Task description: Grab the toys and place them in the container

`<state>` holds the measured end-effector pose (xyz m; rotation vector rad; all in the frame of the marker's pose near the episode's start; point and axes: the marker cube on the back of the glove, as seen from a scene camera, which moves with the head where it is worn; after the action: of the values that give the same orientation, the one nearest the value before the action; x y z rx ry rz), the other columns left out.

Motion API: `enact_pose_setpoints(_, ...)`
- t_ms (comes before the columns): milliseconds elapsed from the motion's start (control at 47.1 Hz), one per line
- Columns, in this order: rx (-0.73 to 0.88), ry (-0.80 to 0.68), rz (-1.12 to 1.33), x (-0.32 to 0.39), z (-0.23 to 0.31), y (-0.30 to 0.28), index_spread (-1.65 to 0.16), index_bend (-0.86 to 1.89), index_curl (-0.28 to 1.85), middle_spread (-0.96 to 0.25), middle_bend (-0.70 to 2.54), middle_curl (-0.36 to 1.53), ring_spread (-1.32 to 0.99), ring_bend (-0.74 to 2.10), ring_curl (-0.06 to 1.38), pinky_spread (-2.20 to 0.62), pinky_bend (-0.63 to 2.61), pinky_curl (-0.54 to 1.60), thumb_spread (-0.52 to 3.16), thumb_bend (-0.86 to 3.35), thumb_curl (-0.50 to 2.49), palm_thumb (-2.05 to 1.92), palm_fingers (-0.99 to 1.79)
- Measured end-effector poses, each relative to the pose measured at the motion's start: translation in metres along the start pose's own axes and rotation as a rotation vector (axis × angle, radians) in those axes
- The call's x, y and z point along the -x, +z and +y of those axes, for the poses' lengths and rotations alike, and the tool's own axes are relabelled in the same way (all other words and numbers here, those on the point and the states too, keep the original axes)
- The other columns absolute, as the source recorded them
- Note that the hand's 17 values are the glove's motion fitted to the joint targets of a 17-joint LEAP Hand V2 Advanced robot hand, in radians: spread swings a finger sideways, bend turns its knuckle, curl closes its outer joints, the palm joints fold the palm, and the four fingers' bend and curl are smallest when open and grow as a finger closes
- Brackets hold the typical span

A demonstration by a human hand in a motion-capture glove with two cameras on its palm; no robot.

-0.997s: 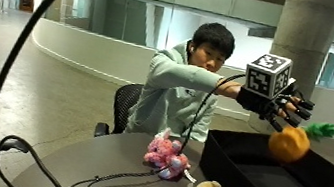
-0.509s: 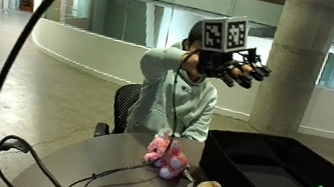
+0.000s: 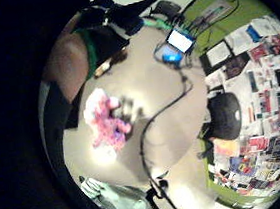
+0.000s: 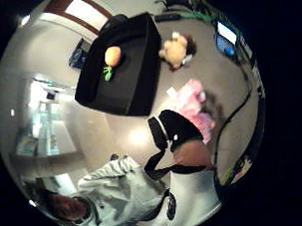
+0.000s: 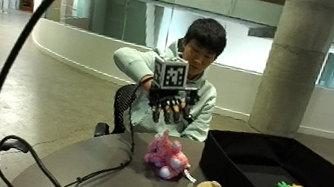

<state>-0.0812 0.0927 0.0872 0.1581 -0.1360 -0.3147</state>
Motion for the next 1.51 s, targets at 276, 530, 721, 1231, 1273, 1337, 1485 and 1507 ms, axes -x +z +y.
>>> enact_pose_setpoints(276, 0.27, 0.203, 0.056, 0.011, 0.014, 0.111, -0.12, 0.05, 0.2, 0.09, 0.17, 0.34, 0.02, 0.41, 0.36, 0.05, 1.01, 0.4, 1.23, -0.05, 0.33, 0.09, -0.09)
enact_pose_setpoints(530, 0.121, 0.188, 0.009, 0.013, 0.006, 0.14, -0.11, -0.01, 0.07, 0.03, 0.65, 0.48, -0.12, 1.06, 0.48, -0.07, 1.0, 0.36, 1.25, 0.03, 0.33, 0.16, 0.55)
enact_pose_setpoints(721, 0.056, 0.083, 0.035, 0.014, -0.003, 0.139, -0.1, 0.14, 0.07, -0.1, 0.97, 0.61, -0.22, 1.27, 0.56, -0.21, 0.91, 0.34, 1.34, 0.16, 0.41, 0.42, 0.85)
enact_pose_setpoints(1231, 0.356, 0.044, -0.295, 0.04, -0.017, 0.037, -0.2, 0.56, 0.19, -0.2, 1.09, 0.7, -0.29, 1.23, 0.53, -0.35, 0.81, 0.35, 0.85, 0.17, 0.7, 0.67, 1.18)
enact_pose_setpoints(1273, 0.321, 0.028, -0.281, 0.044, -0.026, 0.017, -0.2, 0.59, 0.2, -0.2, 1.09, 0.7, -0.29, 1.24, 0.53, -0.35, 0.81, 0.35, 0.82, 0.16, 0.72, 0.67, 1.18)
enact_pose_setpoints(1337, 0.275, -0.006, -0.257, 0.051, -0.04, -0.012, -0.21, 0.61, 0.21, -0.2, 1.1, 0.71, -0.29, 1.24, 0.53, -0.35, 0.82, 0.36, 0.78, 0.16, 0.75, 0.67, 1.17)
enact_pose_setpoints(1485, 0.14, -0.061, -0.261, 0.085, -0.066, -0.071, -0.22, 0.66, 0.24, -0.21, 1.12, 0.72, -0.29, 1.26, 0.54, -0.35, 0.83, 0.37, 0.71, 0.15, 0.81, 0.67, 1.16)
enact_pose_setpoints(1507, 0.104, -0.067, -0.263, 0.093, -0.071, -0.078, -0.22, 0.66, 0.25, -0.21, 1.12, 0.73, -0.29, 1.26, 0.54, -0.35, 0.83, 0.37, 0.7, 0.14, 0.81, 0.67, 1.15)
